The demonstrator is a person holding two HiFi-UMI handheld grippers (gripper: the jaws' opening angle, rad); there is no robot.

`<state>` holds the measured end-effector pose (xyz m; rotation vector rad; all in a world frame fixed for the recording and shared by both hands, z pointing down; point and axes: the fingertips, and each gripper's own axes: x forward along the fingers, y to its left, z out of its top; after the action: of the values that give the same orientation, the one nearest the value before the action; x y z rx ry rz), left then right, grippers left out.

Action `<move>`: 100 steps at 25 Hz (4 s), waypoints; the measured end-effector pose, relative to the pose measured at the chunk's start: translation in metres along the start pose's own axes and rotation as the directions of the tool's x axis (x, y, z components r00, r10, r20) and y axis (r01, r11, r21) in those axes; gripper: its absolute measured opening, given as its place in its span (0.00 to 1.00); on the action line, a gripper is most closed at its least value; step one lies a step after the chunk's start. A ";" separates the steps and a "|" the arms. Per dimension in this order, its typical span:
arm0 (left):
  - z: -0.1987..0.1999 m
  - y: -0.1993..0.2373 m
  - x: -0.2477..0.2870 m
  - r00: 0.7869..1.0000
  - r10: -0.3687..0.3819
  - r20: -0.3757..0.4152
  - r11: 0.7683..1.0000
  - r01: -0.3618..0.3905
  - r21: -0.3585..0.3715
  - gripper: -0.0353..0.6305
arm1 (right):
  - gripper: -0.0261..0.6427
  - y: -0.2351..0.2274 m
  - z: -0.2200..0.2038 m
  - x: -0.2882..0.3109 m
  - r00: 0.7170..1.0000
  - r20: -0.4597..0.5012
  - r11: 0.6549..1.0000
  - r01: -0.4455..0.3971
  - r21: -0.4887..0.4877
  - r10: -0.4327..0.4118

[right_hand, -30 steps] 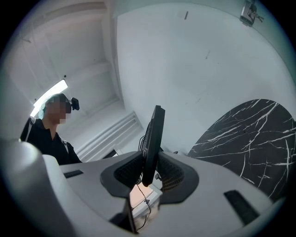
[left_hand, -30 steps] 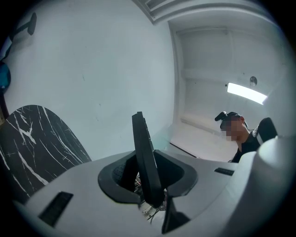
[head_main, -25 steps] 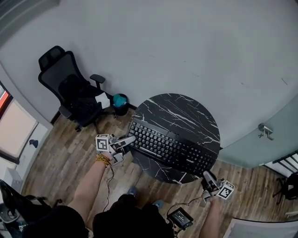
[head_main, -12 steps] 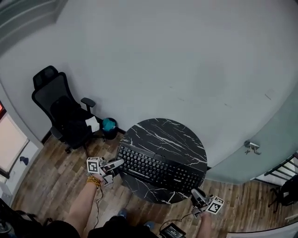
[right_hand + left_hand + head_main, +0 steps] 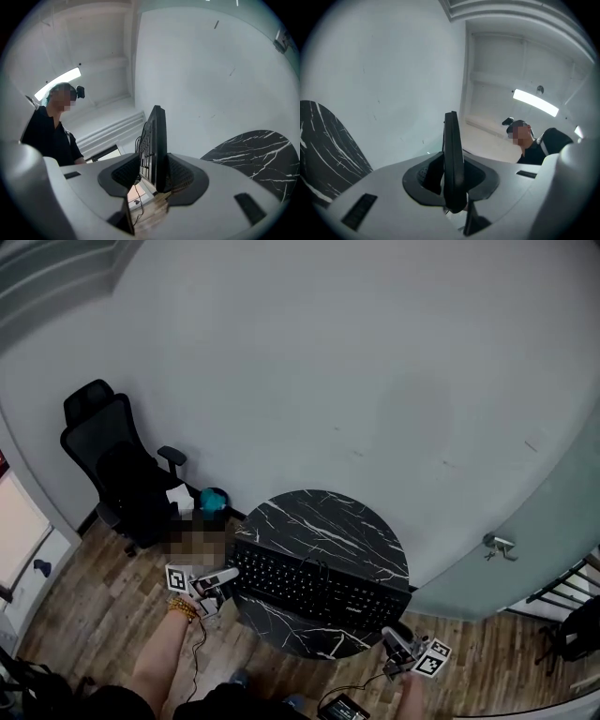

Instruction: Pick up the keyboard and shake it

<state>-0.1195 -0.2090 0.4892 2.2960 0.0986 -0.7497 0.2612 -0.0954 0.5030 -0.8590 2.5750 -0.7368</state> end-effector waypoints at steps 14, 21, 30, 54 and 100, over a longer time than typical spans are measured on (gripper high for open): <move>-0.023 -0.012 0.019 0.977 0.042 -0.208 0.995 -0.023 0.094 0.17 | 0.21 0.020 0.022 0.014 0.994 -0.079 0.997 -0.074 -0.006 0.073; -0.032 -0.014 0.026 0.924 0.172 -0.343 0.955 -0.071 0.289 0.22 | 0.19 0.025 0.033 0.011 0.988 -0.022 0.982 -0.150 0.116 0.153; 0.006 -0.025 0.044 0.990 0.082 -0.114 0.958 -0.046 0.282 0.24 | 0.19 0.037 0.031 0.009 0.963 0.032 0.947 -0.269 0.177 0.268; -0.035 -0.038 0.046 0.779 0.275 -0.564 0.790 0.151 0.594 0.22 | 0.19 0.054 0.048 0.013 0.933 -0.340 0.868 -0.265 -0.420 0.120; -0.073 -0.032 0.027 0.577 0.287 -0.765 0.852 0.211 0.479 0.20 | 0.19 0.031 -0.017 -0.001 0.769 -0.639 0.877 -0.311 -0.367 0.005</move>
<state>-0.0702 -0.1409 0.4974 2.9924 0.2940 0.4900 0.2396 -0.0672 0.4992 -0.5378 3.4708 -0.3977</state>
